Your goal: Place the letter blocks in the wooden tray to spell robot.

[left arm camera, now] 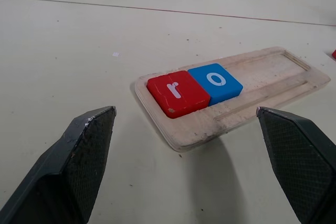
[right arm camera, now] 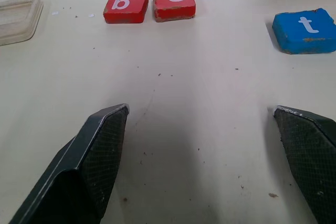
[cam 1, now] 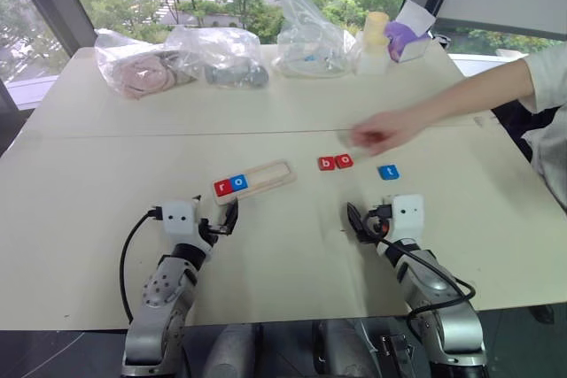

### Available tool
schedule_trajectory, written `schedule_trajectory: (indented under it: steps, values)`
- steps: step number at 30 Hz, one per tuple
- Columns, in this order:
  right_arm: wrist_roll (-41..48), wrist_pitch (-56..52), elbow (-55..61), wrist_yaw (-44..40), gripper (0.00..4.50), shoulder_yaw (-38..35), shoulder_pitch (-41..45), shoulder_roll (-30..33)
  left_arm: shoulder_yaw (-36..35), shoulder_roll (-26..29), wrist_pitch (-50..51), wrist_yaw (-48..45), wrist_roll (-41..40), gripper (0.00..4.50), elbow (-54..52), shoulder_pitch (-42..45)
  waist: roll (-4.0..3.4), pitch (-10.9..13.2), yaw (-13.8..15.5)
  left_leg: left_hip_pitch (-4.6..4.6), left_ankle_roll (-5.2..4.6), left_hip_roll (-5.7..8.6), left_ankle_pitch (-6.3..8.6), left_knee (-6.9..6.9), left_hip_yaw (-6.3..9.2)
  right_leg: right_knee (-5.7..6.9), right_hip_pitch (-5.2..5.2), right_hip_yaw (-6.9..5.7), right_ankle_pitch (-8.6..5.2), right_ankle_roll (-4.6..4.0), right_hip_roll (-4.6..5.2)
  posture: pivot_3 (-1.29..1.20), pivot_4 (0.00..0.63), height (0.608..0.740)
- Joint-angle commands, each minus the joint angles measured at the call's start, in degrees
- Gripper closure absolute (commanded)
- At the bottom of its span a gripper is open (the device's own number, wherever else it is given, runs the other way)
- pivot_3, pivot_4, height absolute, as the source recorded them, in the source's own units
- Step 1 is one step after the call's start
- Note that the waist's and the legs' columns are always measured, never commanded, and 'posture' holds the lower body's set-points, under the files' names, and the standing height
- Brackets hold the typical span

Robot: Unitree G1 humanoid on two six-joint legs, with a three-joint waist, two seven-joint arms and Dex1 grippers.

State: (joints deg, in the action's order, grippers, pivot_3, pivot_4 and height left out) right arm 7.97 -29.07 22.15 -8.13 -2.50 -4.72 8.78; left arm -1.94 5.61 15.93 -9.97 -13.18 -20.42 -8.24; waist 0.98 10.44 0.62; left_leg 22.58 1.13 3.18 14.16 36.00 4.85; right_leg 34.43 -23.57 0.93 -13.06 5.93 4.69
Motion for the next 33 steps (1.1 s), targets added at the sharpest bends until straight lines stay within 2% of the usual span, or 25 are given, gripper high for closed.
schedule_trajectory:
  steps: [1,33]
  values:
    - [0.30,-0.18,-0.34,0.08,0.03,-0.10,0.04,-0.25,-0.68,0.28,-1.02,-0.26,-0.44,0.00,-1.79,-0.01,0.00,0.00,0.00,0.00,0.00,0.00,0.00,0.00,0.00,0.00,0.00,0.00,0.00,0.00,0.00,0.00,0.150,0.740]
    - [0.21,-0.39,-0.30,-0.84,0.03,0.05,0.27,0.65,-1.04,0.57,-5.59,-3.05,-0.19,0.00,1.98,-1.07,0.00,0.00,-0.01,-0.03,-0.01,0.00,-0.01,0.01,-0.01,0.02,0.02,0.00,0.03,-0.04,-0.01,0.00,0.150,0.740]
